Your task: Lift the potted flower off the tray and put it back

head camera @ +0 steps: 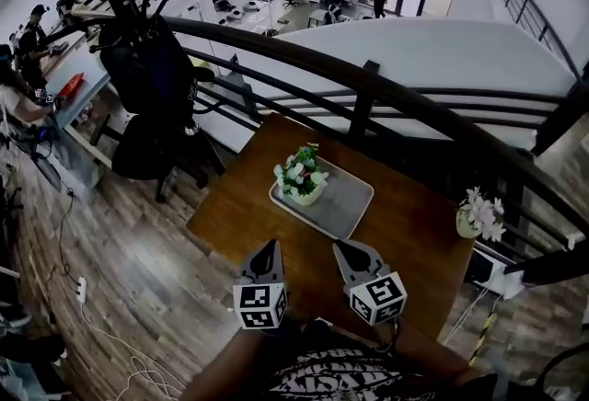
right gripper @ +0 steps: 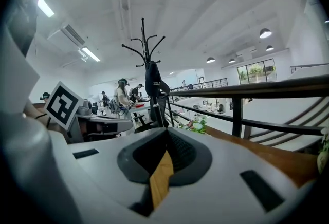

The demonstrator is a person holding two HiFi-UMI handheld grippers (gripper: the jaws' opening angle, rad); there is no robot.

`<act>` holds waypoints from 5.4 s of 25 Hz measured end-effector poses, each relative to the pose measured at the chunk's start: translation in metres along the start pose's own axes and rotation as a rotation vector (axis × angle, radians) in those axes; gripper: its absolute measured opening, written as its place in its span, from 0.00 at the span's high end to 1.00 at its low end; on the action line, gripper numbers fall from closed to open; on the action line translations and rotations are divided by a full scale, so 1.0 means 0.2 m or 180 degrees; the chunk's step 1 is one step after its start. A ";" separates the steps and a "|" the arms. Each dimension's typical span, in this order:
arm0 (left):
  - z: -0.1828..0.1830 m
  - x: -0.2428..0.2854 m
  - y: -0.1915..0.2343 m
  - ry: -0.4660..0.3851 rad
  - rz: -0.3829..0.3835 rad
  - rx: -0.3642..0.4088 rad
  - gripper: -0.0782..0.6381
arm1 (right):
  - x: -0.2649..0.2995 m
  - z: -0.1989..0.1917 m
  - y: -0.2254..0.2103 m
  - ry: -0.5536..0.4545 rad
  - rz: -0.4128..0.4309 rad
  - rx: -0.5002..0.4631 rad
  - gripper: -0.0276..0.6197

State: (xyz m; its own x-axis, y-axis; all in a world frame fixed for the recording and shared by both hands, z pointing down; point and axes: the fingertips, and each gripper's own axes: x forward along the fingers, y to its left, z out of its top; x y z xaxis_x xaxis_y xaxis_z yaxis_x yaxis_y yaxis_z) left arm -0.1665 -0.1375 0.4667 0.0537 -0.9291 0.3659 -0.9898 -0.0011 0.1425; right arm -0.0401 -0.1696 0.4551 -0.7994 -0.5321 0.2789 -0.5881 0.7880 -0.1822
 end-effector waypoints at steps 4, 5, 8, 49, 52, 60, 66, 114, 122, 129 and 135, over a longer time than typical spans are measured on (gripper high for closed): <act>0.00 0.10 0.01 0.0042 -0.0061 0.0024 0.88 | 0.04 -0.01 -0.06 0.0029 -0.0080 0.0050 0.96; 0.00 0.13 0.01 0.0058 -0.0081 0.0028 0.88 | 0.06 -0.01 -0.08 0.0033 -0.0105 0.0057 0.96; -0.02 0.23 0.04 0.0113 -0.0169 0.0039 0.88 | 0.13 -0.02 -0.15 0.0061 -0.0214 0.0074 0.96; -0.61 1.42 0.15 0.0825 -0.1044 0.0506 0.22 | 0.70 -0.28 -0.55 0.0572 -0.0844 0.0193 0.96; -0.62 1.48 0.13 0.0821 -0.1068 0.0614 0.17 | 0.69 -0.29 -0.56 0.0584 -0.0851 0.0215 0.96; -0.67 1.60 0.12 0.0991 -0.0906 0.0699 0.09 | 0.65 -0.32 -0.58 0.0615 -0.0869 0.0255 0.96; -0.70 1.62 0.18 0.1084 -0.0589 0.1033 0.15 | 0.62 -0.34 -0.59 0.0640 -0.0893 0.0321 0.96; -1.06 0.81 0.43 0.1168 -0.0146 0.0922 0.16 | 0.33 -0.18 -0.35 0.0513 -0.0529 0.0144 0.96; -1.08 0.77 0.44 0.1248 -0.0150 0.0921 0.16 | 0.31 -0.16 -0.33 0.0503 -0.0480 0.0155 0.96; -1.10 0.62 0.48 0.1260 -0.0048 0.0828 0.16 | 0.29 -0.15 -0.30 0.0471 -0.0442 0.0155 0.96; -1.13 0.47 0.53 0.1293 0.0058 0.0703 0.16 | 0.33 -0.17 -0.25 0.0474 -0.0344 0.0161 0.96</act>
State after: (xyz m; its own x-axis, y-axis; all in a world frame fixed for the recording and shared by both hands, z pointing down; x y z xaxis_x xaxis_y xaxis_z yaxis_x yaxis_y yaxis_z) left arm -0.2367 -0.1420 0.7251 0.0398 -0.7095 0.7036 -0.9931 -0.1057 -0.0504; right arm -0.0589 -0.2342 0.5153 -0.7065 -0.5582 0.4351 -0.6780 0.7101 -0.1899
